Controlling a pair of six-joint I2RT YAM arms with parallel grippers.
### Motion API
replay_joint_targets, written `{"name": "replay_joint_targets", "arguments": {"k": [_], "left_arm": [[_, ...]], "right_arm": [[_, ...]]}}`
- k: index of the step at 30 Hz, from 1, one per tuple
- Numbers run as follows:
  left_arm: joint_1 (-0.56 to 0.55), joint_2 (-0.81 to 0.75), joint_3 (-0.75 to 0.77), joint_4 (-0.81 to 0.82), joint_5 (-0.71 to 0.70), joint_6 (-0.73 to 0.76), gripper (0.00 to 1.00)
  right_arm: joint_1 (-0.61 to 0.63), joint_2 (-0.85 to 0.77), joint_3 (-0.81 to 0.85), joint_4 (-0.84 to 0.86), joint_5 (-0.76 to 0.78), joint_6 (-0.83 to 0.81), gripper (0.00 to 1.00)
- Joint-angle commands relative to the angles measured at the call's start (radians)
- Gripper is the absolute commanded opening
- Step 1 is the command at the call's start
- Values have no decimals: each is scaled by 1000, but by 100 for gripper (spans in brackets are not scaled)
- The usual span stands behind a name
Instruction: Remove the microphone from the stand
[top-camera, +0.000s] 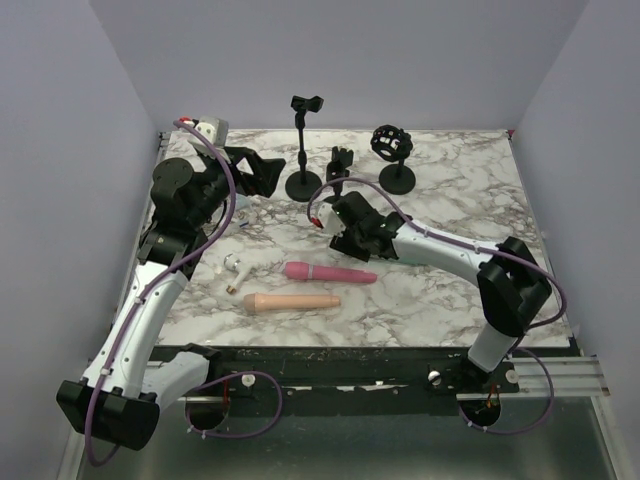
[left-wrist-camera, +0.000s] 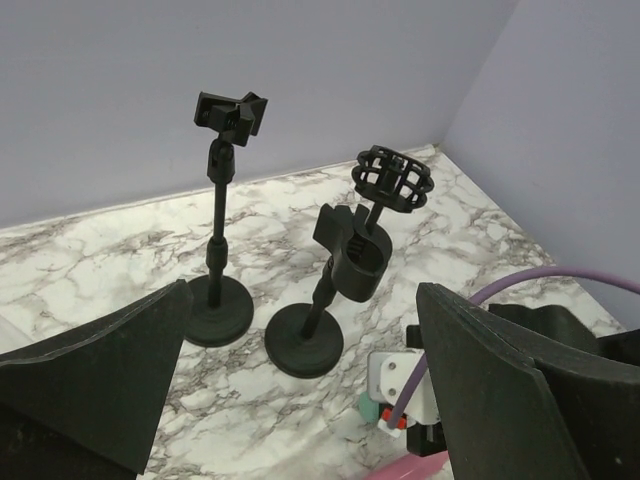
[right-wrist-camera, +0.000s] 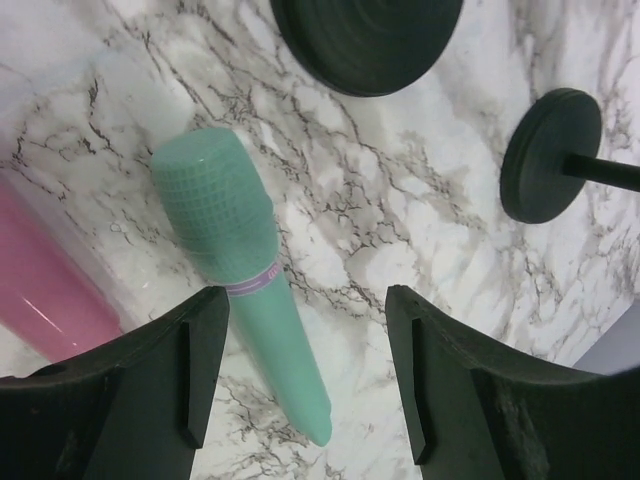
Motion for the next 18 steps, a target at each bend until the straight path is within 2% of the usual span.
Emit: {"name": "replay_joint_targets", "arguments": {"k": [1, 6, 7, 8, 14, 18], "left_arm": [[-4, 11, -11, 20, -13, -4, 99], [-4, 17, -8, 17, -12, -4, 99], [-4, 17, -7, 15, -12, -4, 99], [-4, 15, -8, 15, -13, -4, 99], [-9, 10, -6, 20, 50, -66, 99], [-10, 55, -8, 64, 67, -131, 99]], "right_arm": [[5, -93, 54, 8, 19, 51, 71], [7, -234, 36, 68, -29, 150, 71], [8, -261, 27, 83, -49, 182, 80], [7, -296, 14, 102, -70, 209, 99], [7, -518, -115, 260, -172, 425, 100], [7, -648, -228, 382, -161, 571, 100]]}}
